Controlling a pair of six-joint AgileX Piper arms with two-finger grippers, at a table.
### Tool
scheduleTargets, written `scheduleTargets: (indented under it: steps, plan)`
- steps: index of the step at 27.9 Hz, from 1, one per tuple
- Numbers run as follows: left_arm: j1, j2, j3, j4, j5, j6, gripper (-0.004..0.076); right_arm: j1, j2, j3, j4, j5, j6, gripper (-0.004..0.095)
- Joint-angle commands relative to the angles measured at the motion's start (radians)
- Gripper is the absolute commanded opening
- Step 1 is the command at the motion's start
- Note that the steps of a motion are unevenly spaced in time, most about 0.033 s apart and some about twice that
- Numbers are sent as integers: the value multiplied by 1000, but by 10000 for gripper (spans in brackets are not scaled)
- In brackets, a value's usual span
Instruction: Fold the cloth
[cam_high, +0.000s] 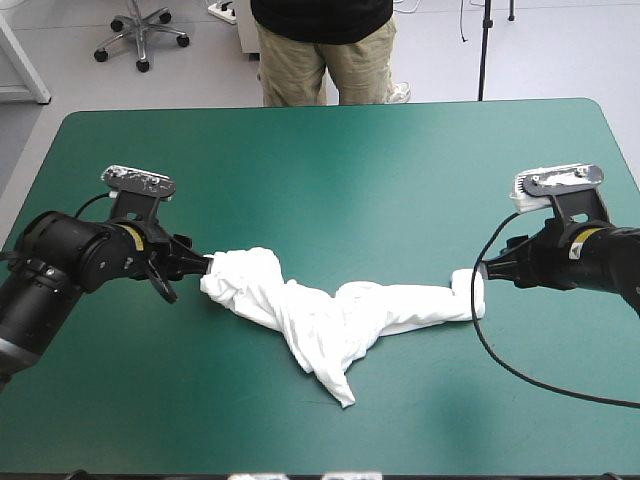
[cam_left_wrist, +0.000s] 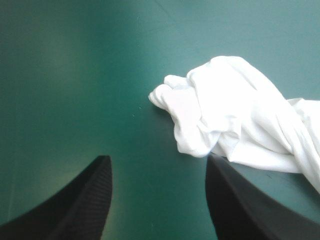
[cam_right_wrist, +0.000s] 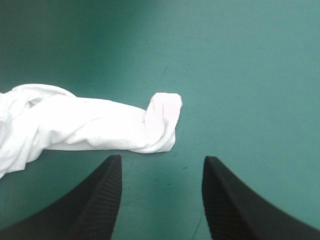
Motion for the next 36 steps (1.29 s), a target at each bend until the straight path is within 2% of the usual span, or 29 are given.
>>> scheduleTargets:
  steps: [1,4,8,21,25,28,30,33,36]
  plan:
    - [27,75,-33,-33,-62,-13,403,-1,-7,-27,-2,-45,2,463]
    - [104,146,-33,-125,-112,12,420,-1,-7,-27,-2,-38,2,450]
    - [178,217,-33,-291,-136,142,429,-1,-7,-27,-15,-45,2,441]
    - [188,481,-33,-294,-148,172,410,-1,-7,-27,-17,-60,2,441]
    - [188,535,-33,-297,-137,172,342,-1,-7,-25,-17,-60,2,441]
    - [188,561,-33,-297,-125,172,258,-1,-7,-25,-17,-60,2,441]
    - [188,566,-33,-297,-124,172,179,-1,-7,-25,-13,-60,2,441]
    - [188,566,-33,-297,-126,172,-10,-1,0,-25,5,-53,2,442]
    - [188,566,-33,-297,-126,172,-9,-1,23,-25,47,-27,-1,452]
